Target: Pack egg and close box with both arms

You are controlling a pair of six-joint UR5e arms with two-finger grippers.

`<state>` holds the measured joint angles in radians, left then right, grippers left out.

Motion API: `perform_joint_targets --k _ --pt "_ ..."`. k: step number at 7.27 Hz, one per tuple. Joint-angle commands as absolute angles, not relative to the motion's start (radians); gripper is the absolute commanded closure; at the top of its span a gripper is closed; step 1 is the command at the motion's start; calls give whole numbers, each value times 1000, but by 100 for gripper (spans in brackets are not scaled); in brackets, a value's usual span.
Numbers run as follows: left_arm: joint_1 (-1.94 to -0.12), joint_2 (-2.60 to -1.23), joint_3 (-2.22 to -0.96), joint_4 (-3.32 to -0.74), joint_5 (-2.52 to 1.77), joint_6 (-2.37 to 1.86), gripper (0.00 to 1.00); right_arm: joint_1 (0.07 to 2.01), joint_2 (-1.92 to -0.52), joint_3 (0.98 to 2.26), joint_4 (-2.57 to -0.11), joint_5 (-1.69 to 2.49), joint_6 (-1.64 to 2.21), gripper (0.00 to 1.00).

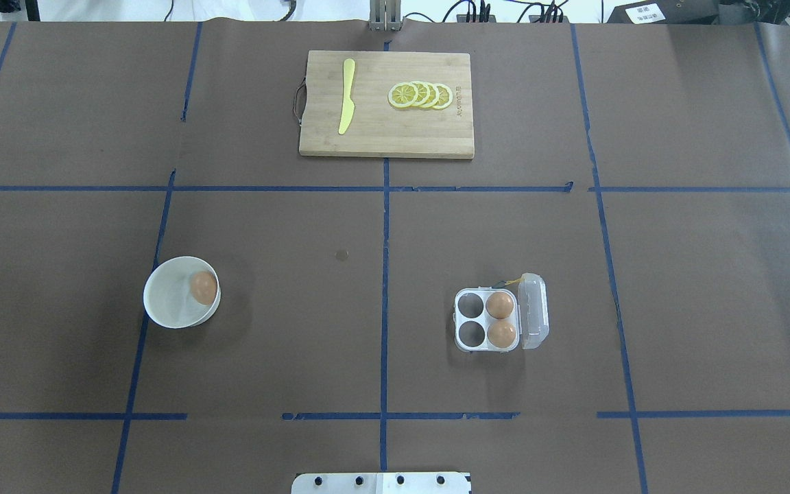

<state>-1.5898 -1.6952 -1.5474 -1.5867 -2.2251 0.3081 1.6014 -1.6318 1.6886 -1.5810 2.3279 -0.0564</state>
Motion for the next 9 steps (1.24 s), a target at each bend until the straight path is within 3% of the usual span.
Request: perform_joint_targets --k 1,5,9 --pt "-1588 -1707 -1551 -1659 -2226 308 0 1601 -1626 1687 -1578 2335 -54 0" --pt "-1476 -1749 -1644 -1805 -2235 219 0 1598 -1594 1704 -1572 2372 -51 0" --pt "-1163 -1752 -1843 -1864 -2318 -670 0 1600 -1586 1672 -1528 2364 -55 0"
